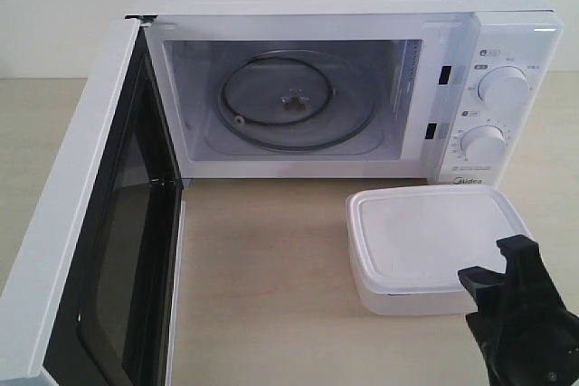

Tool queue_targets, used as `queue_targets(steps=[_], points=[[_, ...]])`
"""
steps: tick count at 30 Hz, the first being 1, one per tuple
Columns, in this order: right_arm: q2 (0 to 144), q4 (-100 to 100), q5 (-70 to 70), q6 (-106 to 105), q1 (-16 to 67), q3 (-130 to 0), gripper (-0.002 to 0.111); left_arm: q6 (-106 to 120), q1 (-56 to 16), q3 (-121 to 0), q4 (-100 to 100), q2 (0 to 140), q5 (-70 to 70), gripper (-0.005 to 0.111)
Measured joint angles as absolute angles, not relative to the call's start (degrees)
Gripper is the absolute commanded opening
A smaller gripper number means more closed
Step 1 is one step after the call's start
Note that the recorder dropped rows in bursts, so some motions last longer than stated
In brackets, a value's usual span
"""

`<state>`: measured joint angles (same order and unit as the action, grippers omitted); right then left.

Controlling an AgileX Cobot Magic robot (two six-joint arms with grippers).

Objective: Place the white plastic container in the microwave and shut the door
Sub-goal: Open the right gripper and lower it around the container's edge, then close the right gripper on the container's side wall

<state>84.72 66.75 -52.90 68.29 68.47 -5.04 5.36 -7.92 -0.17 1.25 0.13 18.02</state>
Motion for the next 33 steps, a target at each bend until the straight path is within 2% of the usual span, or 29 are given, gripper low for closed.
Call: queue_targets(steps=[6,13,22,33], points=[[85.9,69.3,-52.0,66.6,68.5,-5.3,0.046,5.4,-7.9,-0.2,1.2,0.1,18.0,0.004],[98.0,63.6,-54.9,78.5,68.5,-7.0,0.046,5.4,-7.9,-0.2,1.2,0.1,18.0,0.004],[98.9,53.5,-57.1,81.7,61.2,-7.6,0.046,5.4,-7.9,-0.2,1.2,0.1,18.0,0.004],[98.9,51.9,-60.3,82.3,60.0,-7.7,0.046,5.4,-7.9,-0.2,1.2,0.1,18.0,0.004]])
